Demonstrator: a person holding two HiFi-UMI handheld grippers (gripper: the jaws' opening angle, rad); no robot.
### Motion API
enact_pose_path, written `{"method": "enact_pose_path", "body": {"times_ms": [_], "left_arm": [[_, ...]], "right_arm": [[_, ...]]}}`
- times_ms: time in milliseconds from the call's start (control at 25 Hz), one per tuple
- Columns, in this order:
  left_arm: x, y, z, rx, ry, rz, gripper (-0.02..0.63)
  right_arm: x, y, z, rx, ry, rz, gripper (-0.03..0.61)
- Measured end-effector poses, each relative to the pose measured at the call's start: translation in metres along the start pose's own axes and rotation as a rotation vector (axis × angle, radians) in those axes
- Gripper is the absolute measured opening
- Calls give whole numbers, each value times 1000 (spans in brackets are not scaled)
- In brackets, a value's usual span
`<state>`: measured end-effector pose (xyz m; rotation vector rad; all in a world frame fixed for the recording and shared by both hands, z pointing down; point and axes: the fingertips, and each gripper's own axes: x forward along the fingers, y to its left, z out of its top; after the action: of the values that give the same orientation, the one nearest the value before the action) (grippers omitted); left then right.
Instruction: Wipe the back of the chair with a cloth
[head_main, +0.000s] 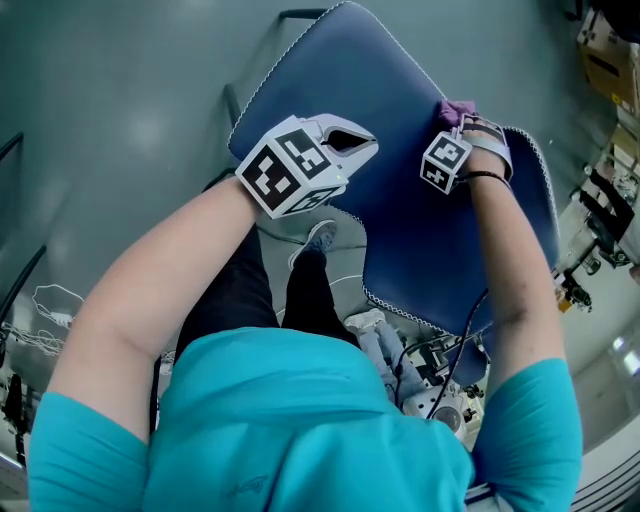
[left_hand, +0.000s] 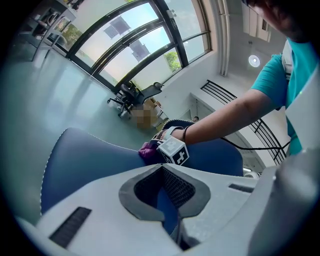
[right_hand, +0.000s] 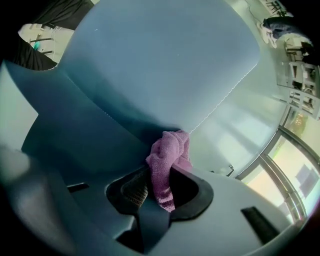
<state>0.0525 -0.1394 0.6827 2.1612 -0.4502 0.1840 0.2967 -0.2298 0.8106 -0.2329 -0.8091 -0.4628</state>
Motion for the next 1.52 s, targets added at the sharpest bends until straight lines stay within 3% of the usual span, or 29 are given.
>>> {"method": "enact_pose_path", "body": {"times_ms": [520, 1520], "left_arm": [[3, -5, 9, -1, -15, -15, -5], [-13, -28, -15, 3, -36, -29, -5]], "right_arm": [[-6, 13, 5, 66, 9, 89, 94], [-42, 81, 50, 91, -44, 169, 93]]}}
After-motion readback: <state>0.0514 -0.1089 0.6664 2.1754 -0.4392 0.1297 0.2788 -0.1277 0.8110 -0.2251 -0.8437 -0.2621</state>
